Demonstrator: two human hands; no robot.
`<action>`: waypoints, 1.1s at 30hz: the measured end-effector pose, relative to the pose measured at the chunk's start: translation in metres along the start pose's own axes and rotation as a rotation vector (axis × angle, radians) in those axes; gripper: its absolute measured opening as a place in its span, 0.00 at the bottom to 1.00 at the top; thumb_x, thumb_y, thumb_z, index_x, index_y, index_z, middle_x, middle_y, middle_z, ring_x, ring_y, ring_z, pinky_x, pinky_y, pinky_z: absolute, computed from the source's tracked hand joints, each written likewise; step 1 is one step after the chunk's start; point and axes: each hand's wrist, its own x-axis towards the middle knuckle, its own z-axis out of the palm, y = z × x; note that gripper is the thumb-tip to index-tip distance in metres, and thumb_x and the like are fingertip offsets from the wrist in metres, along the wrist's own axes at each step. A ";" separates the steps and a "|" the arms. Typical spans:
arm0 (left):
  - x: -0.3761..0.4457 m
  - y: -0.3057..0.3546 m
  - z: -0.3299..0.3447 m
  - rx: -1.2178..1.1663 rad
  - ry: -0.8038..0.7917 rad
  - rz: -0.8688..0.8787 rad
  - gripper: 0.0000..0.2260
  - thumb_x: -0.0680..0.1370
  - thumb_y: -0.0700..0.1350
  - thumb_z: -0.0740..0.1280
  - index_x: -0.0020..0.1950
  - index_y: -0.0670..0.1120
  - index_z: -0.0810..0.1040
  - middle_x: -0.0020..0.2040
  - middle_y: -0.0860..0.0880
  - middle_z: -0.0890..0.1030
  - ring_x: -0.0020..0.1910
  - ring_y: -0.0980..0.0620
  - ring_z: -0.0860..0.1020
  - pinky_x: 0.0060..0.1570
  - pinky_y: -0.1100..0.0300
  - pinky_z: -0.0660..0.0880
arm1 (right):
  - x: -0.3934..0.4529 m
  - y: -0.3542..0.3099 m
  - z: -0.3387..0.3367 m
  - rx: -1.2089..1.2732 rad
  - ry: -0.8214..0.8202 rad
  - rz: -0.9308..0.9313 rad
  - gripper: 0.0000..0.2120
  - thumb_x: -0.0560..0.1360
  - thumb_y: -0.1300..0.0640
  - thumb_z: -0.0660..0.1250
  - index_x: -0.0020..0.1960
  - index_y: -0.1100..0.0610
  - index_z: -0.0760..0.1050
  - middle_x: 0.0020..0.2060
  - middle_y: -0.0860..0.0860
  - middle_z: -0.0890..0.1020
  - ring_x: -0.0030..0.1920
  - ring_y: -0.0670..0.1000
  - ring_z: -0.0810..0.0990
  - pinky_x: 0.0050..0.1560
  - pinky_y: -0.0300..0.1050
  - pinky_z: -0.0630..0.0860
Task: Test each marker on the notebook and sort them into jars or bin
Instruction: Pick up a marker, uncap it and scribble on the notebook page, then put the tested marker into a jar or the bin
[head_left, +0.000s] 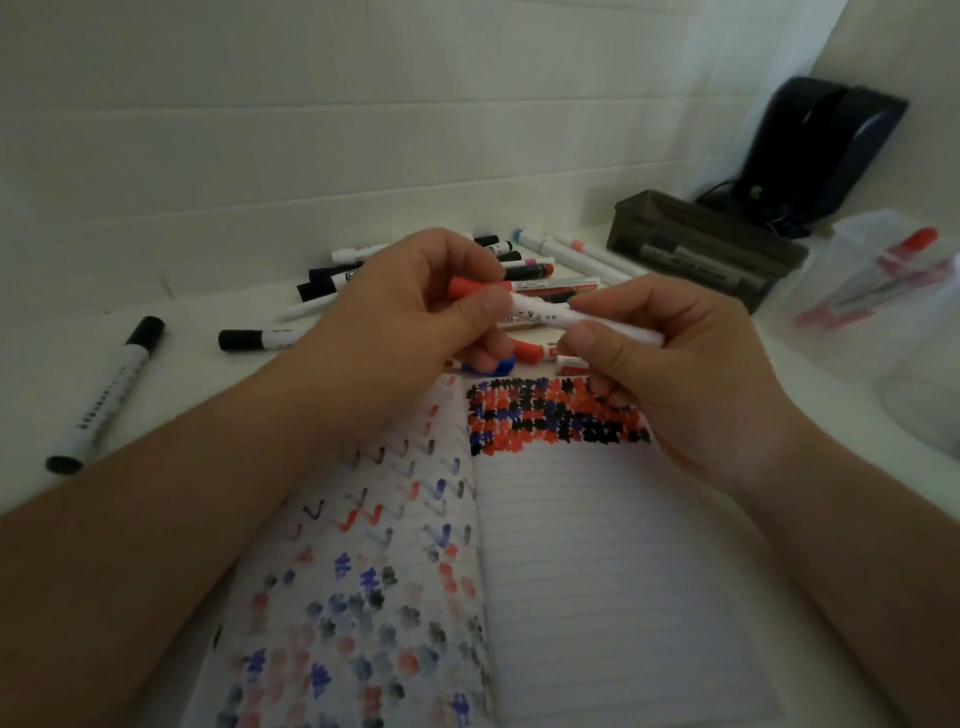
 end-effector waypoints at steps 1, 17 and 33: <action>-0.001 0.000 0.001 0.037 -0.016 -0.016 0.04 0.83 0.43 0.64 0.55 0.46 0.78 0.39 0.48 0.84 0.36 0.54 0.82 0.38 0.63 0.79 | -0.001 0.001 0.001 -0.100 0.001 -0.046 0.06 0.73 0.57 0.75 0.48 0.48 0.85 0.37 0.50 0.86 0.31 0.47 0.81 0.31 0.38 0.78; -0.010 0.001 0.014 0.255 -0.116 0.013 0.16 0.87 0.53 0.53 0.46 0.47 0.73 0.31 0.54 0.74 0.25 0.61 0.68 0.27 0.70 0.66 | -0.002 0.008 0.010 -0.194 0.041 -0.069 0.05 0.69 0.48 0.75 0.43 0.48 0.81 0.42 0.48 0.86 0.39 0.48 0.85 0.37 0.40 0.81; -0.008 0.017 0.025 0.908 -0.282 0.057 0.12 0.85 0.58 0.59 0.49 0.53 0.75 0.41 0.55 0.77 0.41 0.52 0.76 0.38 0.58 0.69 | -0.006 -0.002 -0.014 -0.405 -0.069 0.136 0.09 0.73 0.49 0.79 0.45 0.53 0.83 0.31 0.47 0.83 0.29 0.43 0.79 0.34 0.43 0.78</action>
